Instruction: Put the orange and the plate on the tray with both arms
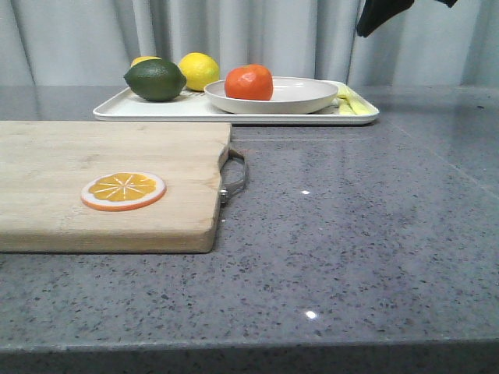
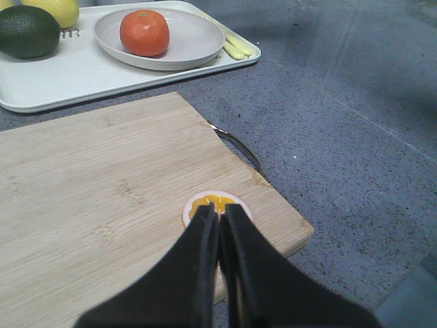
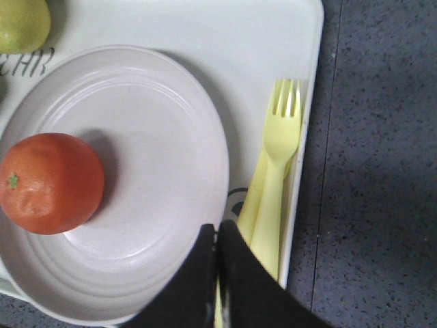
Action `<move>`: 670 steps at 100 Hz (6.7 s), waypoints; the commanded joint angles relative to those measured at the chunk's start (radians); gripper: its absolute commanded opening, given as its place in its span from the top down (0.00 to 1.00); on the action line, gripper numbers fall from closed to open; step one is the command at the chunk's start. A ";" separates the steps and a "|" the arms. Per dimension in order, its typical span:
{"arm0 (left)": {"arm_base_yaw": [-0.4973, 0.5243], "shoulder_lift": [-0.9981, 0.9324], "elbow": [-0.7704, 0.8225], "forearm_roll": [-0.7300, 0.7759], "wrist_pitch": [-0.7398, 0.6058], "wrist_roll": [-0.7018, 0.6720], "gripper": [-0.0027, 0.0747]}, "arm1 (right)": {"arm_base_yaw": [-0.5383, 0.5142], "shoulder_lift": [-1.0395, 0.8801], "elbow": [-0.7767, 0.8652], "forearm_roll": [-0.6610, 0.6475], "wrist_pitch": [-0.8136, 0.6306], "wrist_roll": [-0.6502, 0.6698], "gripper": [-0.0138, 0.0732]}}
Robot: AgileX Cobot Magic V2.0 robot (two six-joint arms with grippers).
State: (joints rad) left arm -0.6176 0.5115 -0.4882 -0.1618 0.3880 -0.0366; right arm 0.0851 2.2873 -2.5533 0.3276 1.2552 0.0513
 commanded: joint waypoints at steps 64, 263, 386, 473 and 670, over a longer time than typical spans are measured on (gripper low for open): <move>0.002 0.004 -0.026 -0.020 -0.070 -0.008 0.99 | -0.006 -0.609 0.503 -0.048 0.039 -0.020 0.92; 0.002 -0.223 0.056 -0.027 0.017 -0.008 0.99 | -0.006 -2.058 2.055 -0.115 -0.713 -0.097 0.92; 0.097 -0.257 0.244 0.030 -0.357 -0.008 0.99 | -0.006 -2.058 2.055 -0.115 -0.712 -0.097 0.92; 0.656 -0.538 0.511 0.041 -0.401 0.029 0.99 | -0.006 -2.058 2.055 -0.115 -0.712 -0.097 0.92; 0.696 -0.545 0.511 0.053 -0.360 0.079 0.99 | -0.007 -2.066 2.100 -0.131 -0.784 -0.097 0.92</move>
State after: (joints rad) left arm 0.0772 -0.0042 0.0000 -0.0982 0.1012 0.0434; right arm 0.0851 0.2220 -0.4544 0.2096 0.5965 -0.0357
